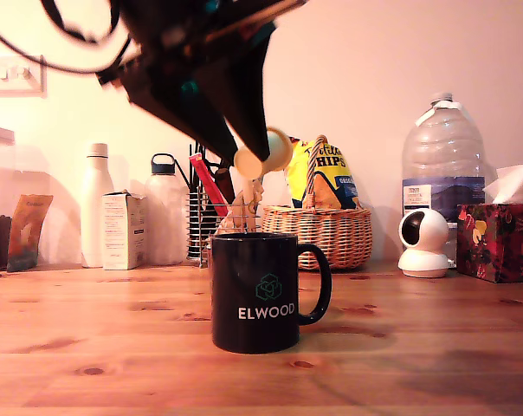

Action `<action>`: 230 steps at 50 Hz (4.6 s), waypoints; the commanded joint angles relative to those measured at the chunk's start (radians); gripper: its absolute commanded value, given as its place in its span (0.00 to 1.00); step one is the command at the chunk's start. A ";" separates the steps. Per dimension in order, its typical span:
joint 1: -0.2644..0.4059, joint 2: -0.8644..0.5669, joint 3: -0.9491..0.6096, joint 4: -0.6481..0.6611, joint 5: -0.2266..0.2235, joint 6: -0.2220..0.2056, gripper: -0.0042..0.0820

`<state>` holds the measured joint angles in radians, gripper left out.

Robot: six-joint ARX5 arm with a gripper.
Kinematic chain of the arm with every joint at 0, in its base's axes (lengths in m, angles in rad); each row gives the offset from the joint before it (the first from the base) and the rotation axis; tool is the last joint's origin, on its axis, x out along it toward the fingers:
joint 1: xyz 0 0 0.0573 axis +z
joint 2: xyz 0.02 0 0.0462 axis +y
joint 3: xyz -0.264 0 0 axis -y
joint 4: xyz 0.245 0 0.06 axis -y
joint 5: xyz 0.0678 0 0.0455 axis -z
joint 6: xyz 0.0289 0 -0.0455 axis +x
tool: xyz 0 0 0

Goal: Pick up the coffee capsules from the table one by one and drop them inside the nearest coffee cup

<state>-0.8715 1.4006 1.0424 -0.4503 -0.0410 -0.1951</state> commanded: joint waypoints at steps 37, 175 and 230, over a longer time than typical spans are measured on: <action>0.142 0.089 -0.001 0.017 0.132 0.151 0.21; 0.185 -0.034 0.208 -0.211 0.142 0.211 0.02; 0.797 -0.717 -0.650 0.409 0.214 0.126 0.02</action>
<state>-0.0814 0.7135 0.4175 -0.0425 0.1730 -0.0620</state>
